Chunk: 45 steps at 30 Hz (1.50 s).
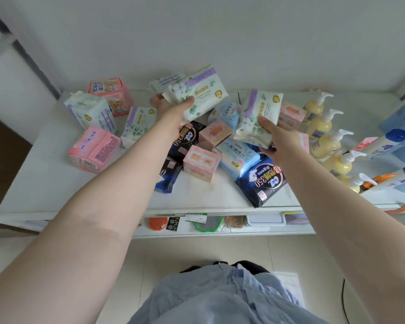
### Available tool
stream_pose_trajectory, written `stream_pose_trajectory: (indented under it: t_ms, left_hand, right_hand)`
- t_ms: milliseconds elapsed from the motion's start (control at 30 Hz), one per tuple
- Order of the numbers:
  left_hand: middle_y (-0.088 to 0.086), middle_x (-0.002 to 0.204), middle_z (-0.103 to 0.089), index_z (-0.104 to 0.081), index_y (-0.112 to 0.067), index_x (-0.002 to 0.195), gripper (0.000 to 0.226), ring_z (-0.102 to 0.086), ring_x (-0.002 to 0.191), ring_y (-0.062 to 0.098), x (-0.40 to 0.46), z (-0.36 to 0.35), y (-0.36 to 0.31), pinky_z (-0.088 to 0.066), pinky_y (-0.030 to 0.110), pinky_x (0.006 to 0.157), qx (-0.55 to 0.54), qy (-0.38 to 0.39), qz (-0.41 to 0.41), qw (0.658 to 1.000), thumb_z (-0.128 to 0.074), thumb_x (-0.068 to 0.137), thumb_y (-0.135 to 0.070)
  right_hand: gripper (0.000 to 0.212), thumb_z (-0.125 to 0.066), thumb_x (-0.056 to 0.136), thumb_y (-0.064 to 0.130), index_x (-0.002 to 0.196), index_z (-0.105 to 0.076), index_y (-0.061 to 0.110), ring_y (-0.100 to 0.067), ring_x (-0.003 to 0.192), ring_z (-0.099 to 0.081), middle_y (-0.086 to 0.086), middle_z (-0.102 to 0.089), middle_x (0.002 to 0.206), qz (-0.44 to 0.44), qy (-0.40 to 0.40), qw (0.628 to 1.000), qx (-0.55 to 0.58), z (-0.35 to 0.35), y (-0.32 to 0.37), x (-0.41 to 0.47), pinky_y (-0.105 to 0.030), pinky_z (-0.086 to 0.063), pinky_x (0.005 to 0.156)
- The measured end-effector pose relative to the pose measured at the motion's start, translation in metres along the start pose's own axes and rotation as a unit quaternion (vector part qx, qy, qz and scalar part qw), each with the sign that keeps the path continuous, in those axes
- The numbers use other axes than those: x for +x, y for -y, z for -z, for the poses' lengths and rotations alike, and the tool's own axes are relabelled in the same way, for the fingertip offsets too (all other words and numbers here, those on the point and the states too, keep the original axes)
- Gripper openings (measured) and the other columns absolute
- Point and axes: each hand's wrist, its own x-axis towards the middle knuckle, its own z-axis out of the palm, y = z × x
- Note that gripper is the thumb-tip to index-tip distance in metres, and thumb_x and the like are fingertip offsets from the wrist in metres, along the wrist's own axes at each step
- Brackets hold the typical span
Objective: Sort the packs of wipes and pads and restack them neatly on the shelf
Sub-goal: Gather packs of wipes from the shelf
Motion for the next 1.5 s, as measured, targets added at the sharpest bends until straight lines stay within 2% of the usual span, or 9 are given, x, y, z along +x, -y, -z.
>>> stream_pose_trajectory:
  t_ms: [233, 433, 600, 767, 900, 1000, 1067, 1267, 1500]
  left_hand:
    - [0.001, 0.131, -0.055, -0.026, -0.031, 0.137, 0.087, -0.059, 0.114, 0.024, -0.041, 0.006, -0.003, -0.050, 0.054, 0.092, -0.024, 0.057, -0.001, 0.998, -0.081, 0.072, -0.014]
    - [0.010, 0.117, -0.064, -0.050, -0.013, 0.126, 0.056, -0.067, 0.097, 0.029, -0.098, -0.019, 0.004, -0.059, 0.047, 0.070, -0.144, 0.090, 0.101, 0.980, -0.076, 0.077, -0.014]
    - [0.010, 0.101, -0.065, -0.061, -0.013, 0.105, 0.023, -0.065, 0.093, 0.030, -0.157, -0.046, 0.024, -0.056, 0.046, 0.083, -0.128, 0.143, 0.120, 0.974, -0.069, 0.084, -0.015]
    - [0.002, 0.109, -0.069, -0.065, -0.019, 0.107, 0.030, -0.064, 0.102, 0.022, -0.218, -0.075, 0.054, -0.052, 0.031, 0.083, -0.058, 0.155, 0.064, 0.984, -0.075, 0.079, -0.019]
    - [0.004, 0.123, -0.066, -0.041, -0.014, 0.139, 0.093, -0.065, 0.109, 0.018, -0.256, -0.084, 0.069, -0.055, 0.032, 0.084, 0.063, 0.257, 0.064, 0.962, -0.088, 0.059, -0.023]
    - [0.008, 0.126, -0.064, -0.045, -0.012, 0.138, 0.068, -0.062, 0.113, 0.019, -0.289, -0.093, 0.084, -0.053, 0.032, 0.091, 0.131, 0.324, 0.074, 0.934, -0.074, 0.077, -0.006]
    - [0.004, 0.127, -0.064, -0.057, -0.019, 0.127, 0.055, -0.059, 0.118, 0.018, -0.311, -0.099, 0.094, -0.043, 0.038, 0.104, 0.126, 0.342, 0.099, 0.926, -0.075, 0.077, -0.029]
    - [0.004, 0.109, -0.071, -0.064, -0.018, 0.114, 0.045, -0.066, 0.104, 0.020, -0.353, -0.105, 0.123, -0.042, 0.050, 0.105, 0.148, 0.244, 0.102, 0.953, -0.077, 0.075, -0.037]
    - [0.000, 0.117, -0.067, -0.040, -0.023, 0.138, 0.078, -0.064, 0.107, 0.023, -0.375, -0.098, 0.146, -0.048, 0.056, 0.092, 0.091, 0.296, 0.061, 0.949, -0.078, 0.070, -0.017]
  right_hand:
    - [0.033, -0.082, 0.074, 0.028, 0.099, -0.066, 0.014, -0.018, 0.088, -0.070, -0.003, -0.072, 0.100, -0.019, -0.011, 1.000, 0.023, 0.038, -0.003, -0.033, -0.036, -0.060, 0.072]
    - [0.026, -0.079, 0.078, 0.028, 0.095, -0.064, 0.016, -0.018, 0.083, -0.070, -0.002, -0.073, 0.094, -0.032, 0.014, 0.997, 0.062, 0.062, -0.014, -0.058, -0.035, -0.060, 0.073]
    - [0.025, -0.076, 0.081, 0.027, 0.102, -0.065, 0.018, -0.017, 0.086, -0.071, 0.000, -0.074, 0.095, 0.004, 0.053, 0.996, 0.074, 0.097, -0.018, -0.081, -0.031, -0.059, 0.073]
    - [0.047, -0.077, 0.080, 0.028, 0.123, -0.061, 0.019, -0.014, 0.092, -0.072, 0.002, -0.073, 0.108, 0.039, 0.062, 0.994, 0.081, 0.157, -0.030, -0.104, -0.027, -0.058, 0.071]
    - [0.045, -0.078, 0.079, 0.031, 0.121, -0.063, 0.026, -0.014, 0.102, -0.068, 0.006, -0.071, 0.111, 0.055, 0.084, 0.994, 0.048, 0.225, -0.040, -0.125, -0.034, -0.057, 0.085]
    - [0.052, -0.079, 0.077, 0.029, 0.125, -0.060, 0.030, -0.020, 0.106, -0.067, 0.002, -0.069, 0.118, 0.056, 0.127, 0.990, 0.016, 0.266, -0.048, -0.139, -0.038, -0.058, 0.083]
    - [0.056, -0.079, 0.077, 0.027, 0.129, -0.058, 0.029, -0.024, 0.106, -0.068, 0.000, -0.069, 0.120, 0.055, 0.156, 0.986, 0.016, 0.286, -0.055, -0.147, -0.040, -0.058, 0.084]
    - [0.049, -0.072, 0.085, 0.030, 0.130, -0.056, 0.024, -0.025, 0.107, -0.068, -0.004, -0.069, 0.121, 0.031, 0.189, 0.981, 0.035, 0.323, -0.074, -0.167, -0.042, -0.057, 0.087]
    - [0.045, -0.067, 0.089, 0.034, 0.130, -0.058, 0.020, -0.025, 0.114, -0.064, -0.005, -0.066, 0.125, -0.012, 0.148, 0.986, 0.082, 0.352, -0.093, -0.181, -0.040, -0.057, 0.085]
